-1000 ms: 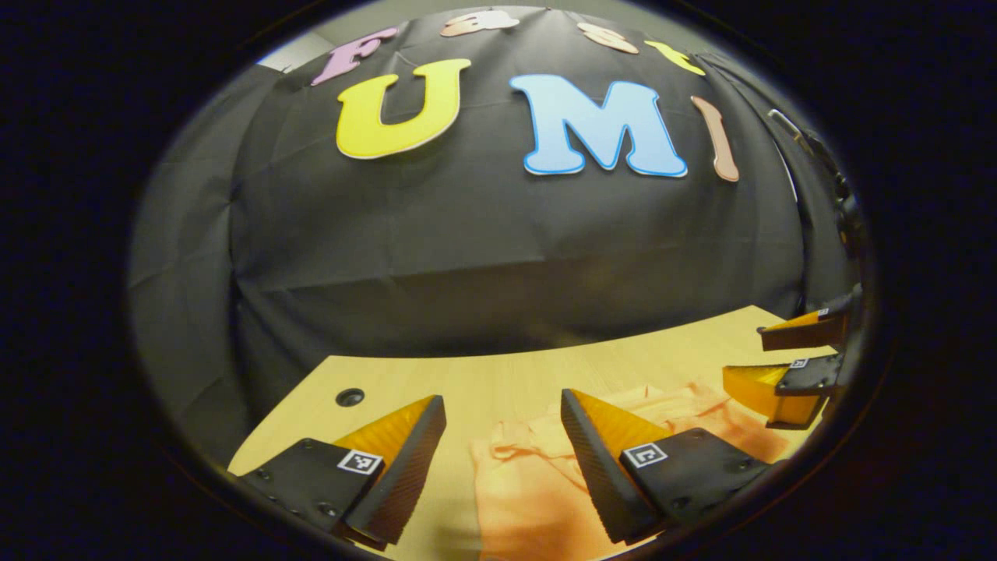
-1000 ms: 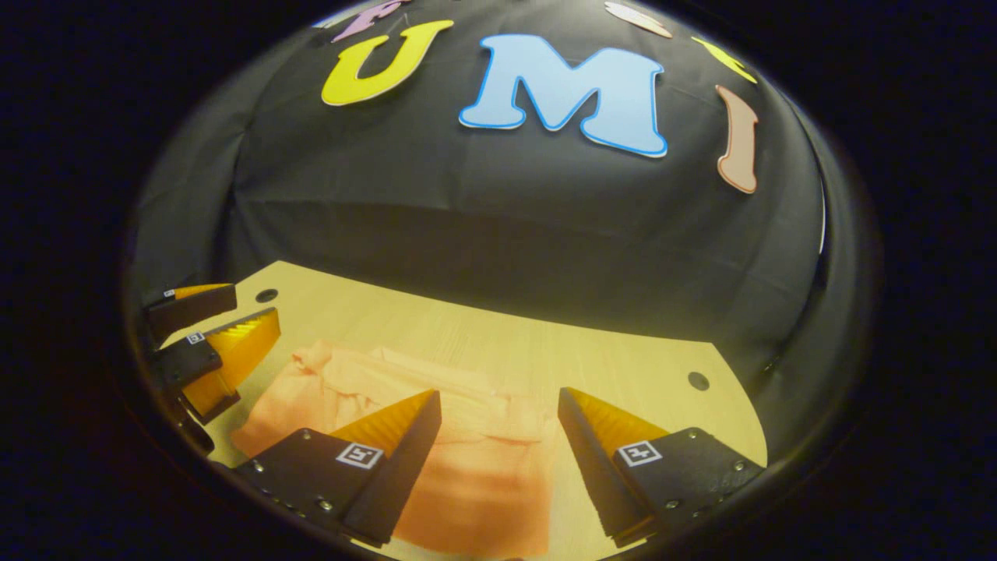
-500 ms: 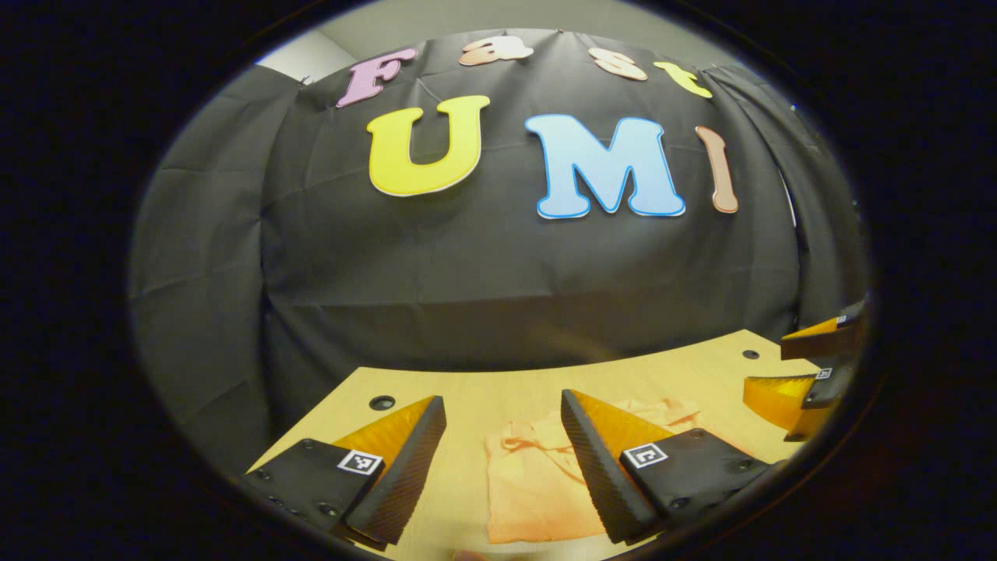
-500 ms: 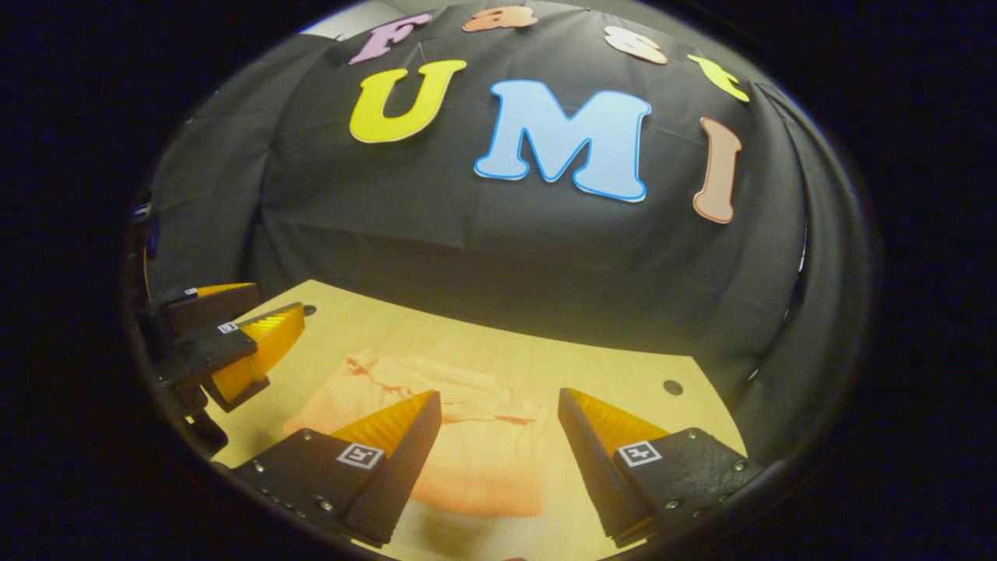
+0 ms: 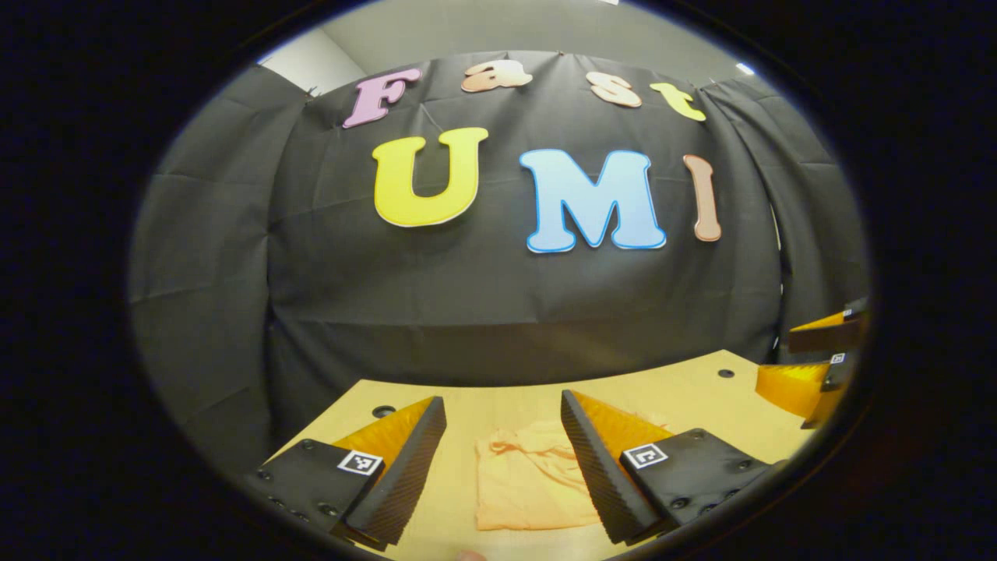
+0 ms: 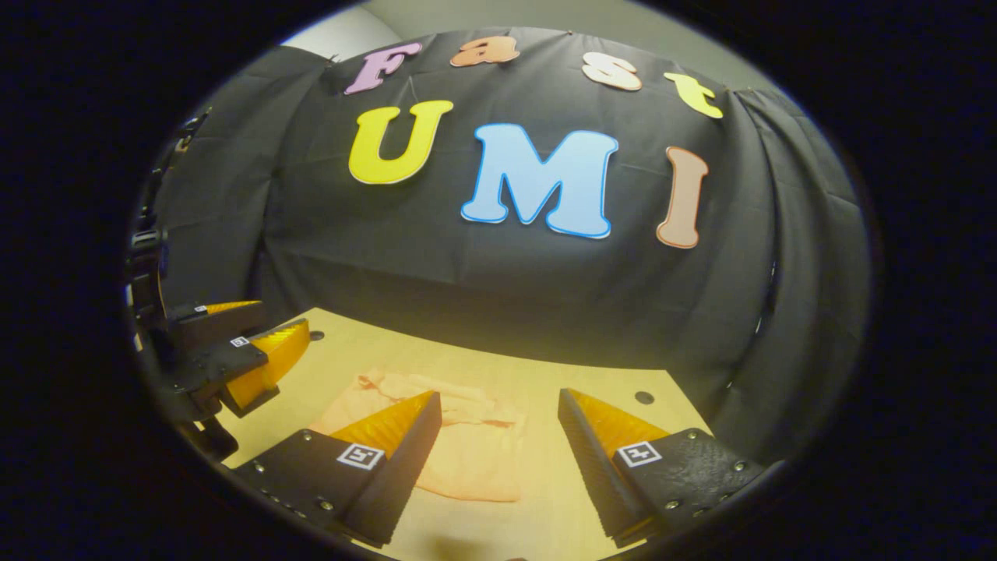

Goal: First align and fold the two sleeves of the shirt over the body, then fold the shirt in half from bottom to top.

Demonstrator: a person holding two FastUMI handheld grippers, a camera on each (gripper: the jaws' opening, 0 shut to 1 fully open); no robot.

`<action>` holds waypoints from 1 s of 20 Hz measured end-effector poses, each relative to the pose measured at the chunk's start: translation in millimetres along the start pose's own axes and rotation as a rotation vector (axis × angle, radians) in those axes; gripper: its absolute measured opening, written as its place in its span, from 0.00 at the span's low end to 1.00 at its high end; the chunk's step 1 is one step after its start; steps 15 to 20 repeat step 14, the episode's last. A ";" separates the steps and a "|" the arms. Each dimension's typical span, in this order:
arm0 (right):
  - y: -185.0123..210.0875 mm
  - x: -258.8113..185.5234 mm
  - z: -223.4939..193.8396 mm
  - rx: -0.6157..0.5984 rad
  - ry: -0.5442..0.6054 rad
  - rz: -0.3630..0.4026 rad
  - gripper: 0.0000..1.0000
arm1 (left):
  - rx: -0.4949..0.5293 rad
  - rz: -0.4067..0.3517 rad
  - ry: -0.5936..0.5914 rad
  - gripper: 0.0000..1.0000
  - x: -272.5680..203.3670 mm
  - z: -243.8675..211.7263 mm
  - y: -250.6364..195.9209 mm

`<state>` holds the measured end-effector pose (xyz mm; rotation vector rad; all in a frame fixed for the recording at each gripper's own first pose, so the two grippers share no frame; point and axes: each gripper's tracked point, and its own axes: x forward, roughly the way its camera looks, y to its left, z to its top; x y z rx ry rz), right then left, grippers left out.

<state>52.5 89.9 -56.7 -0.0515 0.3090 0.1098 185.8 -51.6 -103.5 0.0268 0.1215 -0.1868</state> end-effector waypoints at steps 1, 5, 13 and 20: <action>-4.2 -7.3 2.5 0.005 -0.011 -0.002 0.93 | -0.003 -0.004 -0.008 1.00 -5.7 4.8 -4.3; -21.7 -31.8 10.8 0.006 -0.054 -0.015 0.93 | 0.018 0.000 -0.033 1.00 -32.7 17.7 -19.2; -40.1 -64.5 2.5 -0.003 -0.078 0.013 0.92 | -0.011 0.053 -0.029 1.00 -84.8 17.7 -34.5; -42.2 -68.9 3.9 0.000 -0.083 0.013 0.93 | -0.014 0.052 -0.028 0.97 -91.1 20.1 -36.8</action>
